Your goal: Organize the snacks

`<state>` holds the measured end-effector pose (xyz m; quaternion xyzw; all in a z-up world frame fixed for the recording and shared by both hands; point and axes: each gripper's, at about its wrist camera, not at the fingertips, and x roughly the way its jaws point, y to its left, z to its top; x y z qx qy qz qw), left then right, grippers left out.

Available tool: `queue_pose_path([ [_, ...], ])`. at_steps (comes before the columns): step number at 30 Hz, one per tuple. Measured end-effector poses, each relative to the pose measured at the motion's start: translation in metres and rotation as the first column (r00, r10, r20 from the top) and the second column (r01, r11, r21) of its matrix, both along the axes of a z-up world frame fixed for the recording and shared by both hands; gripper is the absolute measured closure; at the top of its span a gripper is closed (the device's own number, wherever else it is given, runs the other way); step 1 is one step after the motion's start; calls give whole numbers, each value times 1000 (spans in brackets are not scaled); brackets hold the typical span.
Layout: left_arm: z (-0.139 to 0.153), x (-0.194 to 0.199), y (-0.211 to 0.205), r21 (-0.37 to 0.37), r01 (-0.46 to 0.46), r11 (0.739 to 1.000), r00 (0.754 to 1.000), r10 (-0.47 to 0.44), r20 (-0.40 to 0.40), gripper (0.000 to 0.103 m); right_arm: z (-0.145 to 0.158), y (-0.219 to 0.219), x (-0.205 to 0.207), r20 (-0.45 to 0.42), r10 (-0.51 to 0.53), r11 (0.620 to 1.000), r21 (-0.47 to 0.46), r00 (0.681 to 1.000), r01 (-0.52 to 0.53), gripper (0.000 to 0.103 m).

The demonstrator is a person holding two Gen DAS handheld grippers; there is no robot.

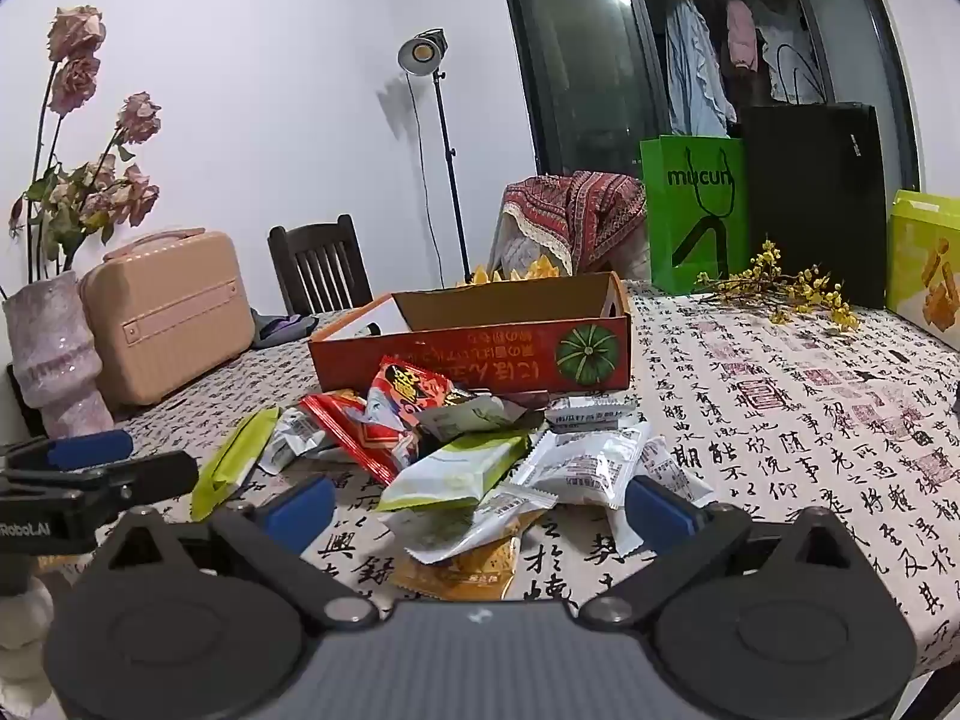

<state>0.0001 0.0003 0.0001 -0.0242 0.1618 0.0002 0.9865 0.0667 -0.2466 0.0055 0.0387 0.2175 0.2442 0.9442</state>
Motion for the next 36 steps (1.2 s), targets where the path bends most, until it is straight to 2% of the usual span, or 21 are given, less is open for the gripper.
queue_pose_path([
  [12,-3,4,1,-40,26,999,999,-27,-22,0,2,0,-1,-2,-7,1000,-16,1000,7,0],
  [36,-6,11,7,-62,17,998,999,-19,-36,0,-4,3,9,-28,-4,1000,-19,1000,4,0],
])
